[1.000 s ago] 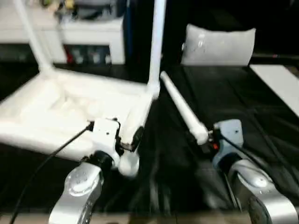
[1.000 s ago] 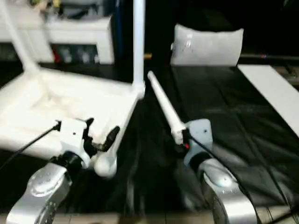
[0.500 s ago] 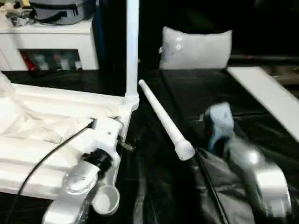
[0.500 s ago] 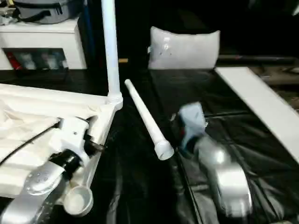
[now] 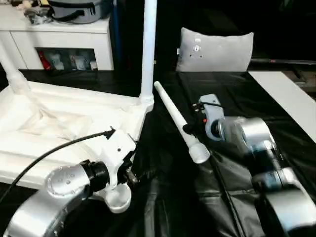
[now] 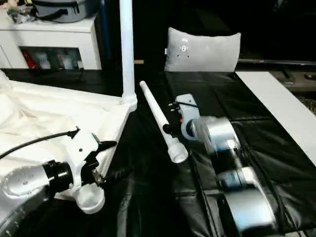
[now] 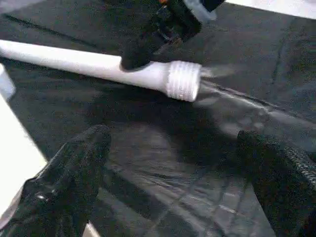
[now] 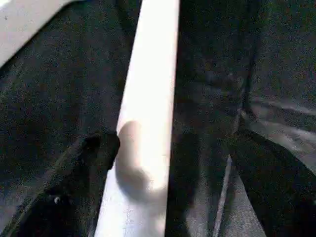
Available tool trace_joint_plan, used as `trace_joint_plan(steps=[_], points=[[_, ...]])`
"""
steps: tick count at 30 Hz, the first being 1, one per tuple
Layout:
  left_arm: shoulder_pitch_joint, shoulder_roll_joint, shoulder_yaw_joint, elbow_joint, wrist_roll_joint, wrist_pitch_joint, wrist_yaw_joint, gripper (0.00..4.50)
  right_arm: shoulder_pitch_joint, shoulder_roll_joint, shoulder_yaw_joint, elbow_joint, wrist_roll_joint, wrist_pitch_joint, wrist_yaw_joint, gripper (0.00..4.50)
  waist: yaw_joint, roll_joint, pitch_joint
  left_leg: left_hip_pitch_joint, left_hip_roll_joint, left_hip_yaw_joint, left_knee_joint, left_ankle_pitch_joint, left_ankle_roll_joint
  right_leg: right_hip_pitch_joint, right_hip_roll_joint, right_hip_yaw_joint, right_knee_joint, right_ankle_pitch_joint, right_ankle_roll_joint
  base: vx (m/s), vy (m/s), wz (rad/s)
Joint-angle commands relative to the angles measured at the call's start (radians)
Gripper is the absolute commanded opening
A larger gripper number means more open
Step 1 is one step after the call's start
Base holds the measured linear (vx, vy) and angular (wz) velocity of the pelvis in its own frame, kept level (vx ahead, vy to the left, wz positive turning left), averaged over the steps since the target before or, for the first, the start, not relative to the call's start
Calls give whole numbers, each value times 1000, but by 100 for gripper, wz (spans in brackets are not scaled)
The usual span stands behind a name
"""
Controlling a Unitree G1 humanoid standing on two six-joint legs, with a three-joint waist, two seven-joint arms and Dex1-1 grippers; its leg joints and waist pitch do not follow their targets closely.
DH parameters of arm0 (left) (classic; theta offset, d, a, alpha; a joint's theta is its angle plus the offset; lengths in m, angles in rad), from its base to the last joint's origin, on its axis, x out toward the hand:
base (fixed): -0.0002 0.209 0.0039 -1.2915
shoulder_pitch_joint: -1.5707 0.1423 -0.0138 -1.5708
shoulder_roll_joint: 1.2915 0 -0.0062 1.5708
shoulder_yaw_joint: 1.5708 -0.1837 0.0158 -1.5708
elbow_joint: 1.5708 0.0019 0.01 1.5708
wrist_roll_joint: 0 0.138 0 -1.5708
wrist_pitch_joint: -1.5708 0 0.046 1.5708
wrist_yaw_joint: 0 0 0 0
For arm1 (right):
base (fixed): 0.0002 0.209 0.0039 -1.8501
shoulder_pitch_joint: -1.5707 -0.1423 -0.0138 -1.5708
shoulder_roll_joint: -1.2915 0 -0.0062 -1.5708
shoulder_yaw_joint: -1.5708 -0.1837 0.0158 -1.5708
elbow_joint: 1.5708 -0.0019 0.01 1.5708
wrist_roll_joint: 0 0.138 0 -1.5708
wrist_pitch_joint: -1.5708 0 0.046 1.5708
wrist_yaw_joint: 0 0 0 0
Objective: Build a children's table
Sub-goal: Pick table leg
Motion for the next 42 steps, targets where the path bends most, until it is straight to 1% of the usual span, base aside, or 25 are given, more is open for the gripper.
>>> trace_joint_plan(steps=[1, 3, 5, 7, 10, 14, 16, 17, 19, 20, 24, 26, 28, 30, 31, 33, 34, 35, 36, 37, 38, 39, 40, 41, 42], points=[[-11, 14, 6, -25, -17, 23, -14, 450, -16, -1, 11, 46, -4, 10, 23, 377, 5, 11, -44, -1, 48, -6, -89, -272, -51, 32, -71, 45, -87, -346, -174, 0, 0, 0], [-14, 18, 9, -28, -28, 36, -13, 450, -27, 7, 1, 83, 2, 10, 34, 348, 6, 11, -47, -2, 50, -3, -88, -242, -51, 32, -70, 45, -81, -306, -183, 0, 0, 0], [-21, 20, 10, -25, -35, 43, -11, 450, -33, 18, -11, 114, 13, 15, 47, 336, 12, 11, -54, -8, 50, 3, -84, -175, -43, 39, -69, 46, -72, -225, -198, 0, 0, 0], [-27, 22, 12, -26, -45, 52, -8, 450, -42, 25, -17, 146, 17, 8, 54, 322, 17, 15, -55, -5, 53, 9, -83, -136, -38, 37, -65, 44, -65, -161, -217, 0, 0, 0], [-37, 23, 15, -28, -58, 66, -8, 450, -48, 29, -7, 186, 12, -5, 73, 292, 20, 16, -54, -4, 55, 13, -83, -134, -47, 38, -63, 44, -63, -135, -229, 0, 0, 0], [-45, 27, 13, -27, -62, 72, -8, 450, -49, 28, -2, 213, 3, -16, 85, 258, 24, 17, -49, 2, 56, 14, -87, -185, -54, 34, -64, 45, -68, -195, -223, 0, 0, 0], [-50, 27, 11, -25, -65, 71, -4, 450, -49, 24, -2, 221, -1, -20, 89, 247, 24, 16, -45, 5, 57, 13, -89, -237, -62, 29, -64, 45, -75, -271, -205, 0, 0, 0], [-52, 27, 10, -25, -66, 71, -2, 450, -50, 22, -2, 224, -3, -21, 90, 225, 24, 17, -45, 7, 57, 12, -89, -247, -64, 28, -65, 46, -77, -289, -197, 0, 0, 0], [-58, 26, 7, -21, -69, 71, 2, 450, -52, 13, -1, 228, -5, -22, 98, 211, 24, 17, -45, 7, 57, 11, -89, -261, -66, 26, -65, 45, -79, -316, -186, 0, 0, 0], [-59, 24, 6, -20, -68, 68, 2, 450, -51, 11, -1, 227, -5, -21, 99, 207, 24, 21, -44, 8, 57, 11, -89, -271, -67, 23, -64, 46, -82, -325, -182, 0, 0, 0], [-80, 14, -1, 3, -67, 59, 9, 450, -48, 3, -22, 213, 3, -16, 101, 195, 24, 23, -46, 6, 56, 10, -88, -265, -68, 25, -63, 46, -80, -315, -182, 0, 0, 0], [-91, 4, -2, 18, -62, 53, 19, 450, -41, 1, -38, 200, 10, -13, 90, 193, 24, 24, -48, 3, 56, 10, -89, -240, -67, 29, -62, 45, -76, -276, -189, 0, 0, 0], [-102, -11, 1, 37, -58, 45, 32, 450, -26, -1, -72, 175, 22, -9, 63, 192, 24, 26, -50, 3, 55, 11, -87, -224, -66, 30, -62, 45, -74, -252, -195, 0, 0, 0], [-123, -45, 9, 79, -44, 20, 64, 450, 7, 2, -146, 116, 46, -21, 2, 191, 25, 29, -50, 2, 54, 13, -88, -209, -64, 32, -60, 46, -75, -225, -198, 0, 0, 0], [-134, -64, 15, 99, -37, 8, 82, 450, 26, 5, -179, 82, 57, -37, -23, 191, 29, 26, -50, 7, 53, 17, -85, -197, -62, 31, -58, 48, -79, -210, -191, 0, 0, 0], [-149, -97, 26, 125, -28, -10, 112, 450, 59, 12, -226, 18, 75, -79, -53, 191, 31, 26, -56, 2, 54, 14, -86, -162, -61, 40, -60, 45, -71, -166, -198, 0, 0, 0], [-175, -139, 40, 159, -17, -29, 154, 450, 104, 36, -299, -78, 119, -155, -71, 191, 31, 22, -52, -3, 54, 18, -87, -152, -55, 41, -61, 49, -76, -152, -194, 0, 0, 0], [-195, -170, 51, 184, -12, -38, 185, 450, 138, 56, -354, -155, 157, -207, -74, 191, 35, 23, -58, 6, 56, 20, -83, -142, -50, 38, -62, 49, -76, -136, -192, 0, 0, 0], [-216, -192, 62, 201, -20, -34, 199, 450, 159, 64, -382, -216, 186, -203, -56, 191, 33, 20, -59, -1, 55, 18, -85, -131, -45, 44, -60, 48, -72, -123, -192, 0, 0, 0], [-234, -214, 77, 213, -35, -26, 207, 450, 174, 76, -417, -269, 224, -181, -43, 191, 36, 25, -59, 2, 55, 18, -86, -121, -35, 44, -59, 47, -70, -108, -191, 0, 0, 0], [-253, -235, 93, 226, -50, -14, 219, 450, 187, 89, -457, -320, 272, -160, -25, 191, 33, 20, -57, 0, 52, 19, -86, -124, -24, 47, -57, 48, -72, -107, -190, 0, 0, 0], [-275, -257, 112, 240, -66, -7, 231, 450, 204, 99, -491, -375, 330, -153, 14, 191, 36, 23, -58, 2, 54, 17, -87, -123, -21, 47, -60, 47, -71, -109, -193, 0, 0, 0], [-289, -270, 124, 249, -75, -5, 239, 450, 216, 107, -511, -414, 369, -148, 34, 191, 34, 30, -57, 1, 53, 16, -86, -126, -13, 47, -60, 47, -72, -117, -194, 0, 0, 0], [-308, -293, 144, 259, -102, -5, 242, 450, 237, 112, -528, -459, 418, -151, 76, 191, 31, 26, -55, 0, 53, 17, -87, -130, -5, 45, -60, 46, -77, -134, -194, 0, 0, 0], [-308, -293, 144, 259, -102, -5, 242, 450, 237, 112, -528, -459, 418, -151, 76, 191, 32, 26, -54, 1, 50, 20, -85, -131, 0, 46, -58, 47, -80, -142, -193, 0, 0, 0]])
